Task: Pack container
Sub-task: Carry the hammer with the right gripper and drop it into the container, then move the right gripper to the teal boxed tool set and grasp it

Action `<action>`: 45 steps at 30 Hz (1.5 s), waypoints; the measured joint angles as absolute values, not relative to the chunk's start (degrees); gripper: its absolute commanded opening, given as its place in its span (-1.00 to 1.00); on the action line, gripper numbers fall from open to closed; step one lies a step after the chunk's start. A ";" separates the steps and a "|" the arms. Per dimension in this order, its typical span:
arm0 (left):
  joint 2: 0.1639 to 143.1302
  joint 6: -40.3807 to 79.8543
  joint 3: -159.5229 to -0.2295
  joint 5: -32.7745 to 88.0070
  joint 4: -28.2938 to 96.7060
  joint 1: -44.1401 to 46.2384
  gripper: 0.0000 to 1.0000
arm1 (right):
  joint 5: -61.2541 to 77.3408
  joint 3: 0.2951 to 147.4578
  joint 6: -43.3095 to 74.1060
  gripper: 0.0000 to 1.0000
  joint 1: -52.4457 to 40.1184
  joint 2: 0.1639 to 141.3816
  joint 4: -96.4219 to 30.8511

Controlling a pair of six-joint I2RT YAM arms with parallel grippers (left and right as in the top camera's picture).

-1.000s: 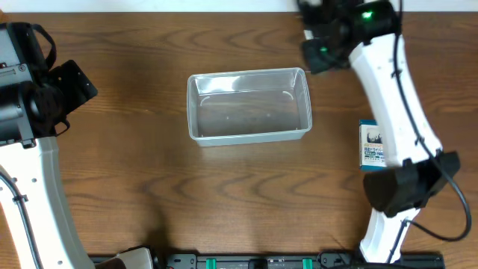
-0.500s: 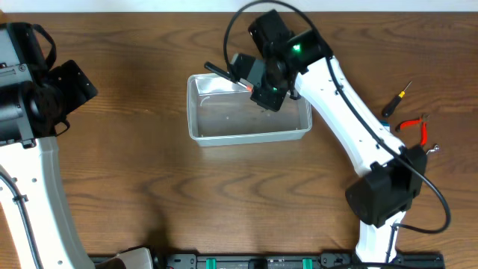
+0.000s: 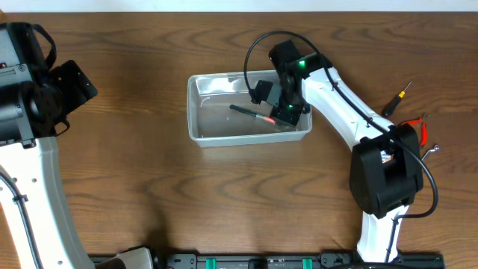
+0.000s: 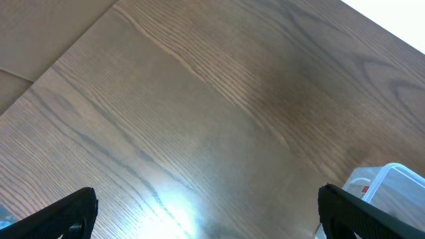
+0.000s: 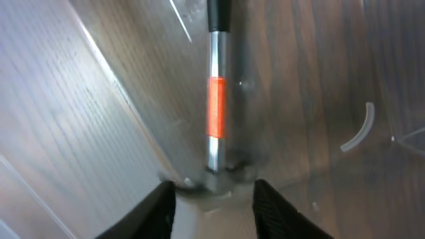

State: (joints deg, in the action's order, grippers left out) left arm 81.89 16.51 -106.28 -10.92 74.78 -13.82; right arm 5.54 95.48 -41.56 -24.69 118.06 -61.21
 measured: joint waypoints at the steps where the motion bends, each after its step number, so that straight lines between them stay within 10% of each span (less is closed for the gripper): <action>1: 81.89 16.51 -106.28 -10.94 74.78 -13.82 0.96 | 5.54 95.48 -41.65 -0.17 -24.71 118.06 -61.04; 12: 81.89 16.53 -106.26 -10.92 74.78 -13.82 0.96 | 3.99 112.42 -27.33 -0.15 -24.77 117.03 -69.12; 15: 81.89 16.51 -106.26 -10.92 74.78 -13.82 0.96 | 2.39 116.97 -20.18 0.99 -21.63 113.27 -71.68; 32: 81.89 15.18 -106.26 -10.94 75.79 -13.82 0.96 | -1.52 117.01 10.44 0.98 8.03 95.39 -96.77; 45: 81.89 14.74 -106.26 -10.94 76.07 -13.82 0.96 | -3.07 78.72 8.82 0.99 8.21 83.37 -70.54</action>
State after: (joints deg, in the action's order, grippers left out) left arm 81.89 14.74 -106.26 -10.94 76.07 -13.82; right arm -3.07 78.72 8.82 8.21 83.37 -70.54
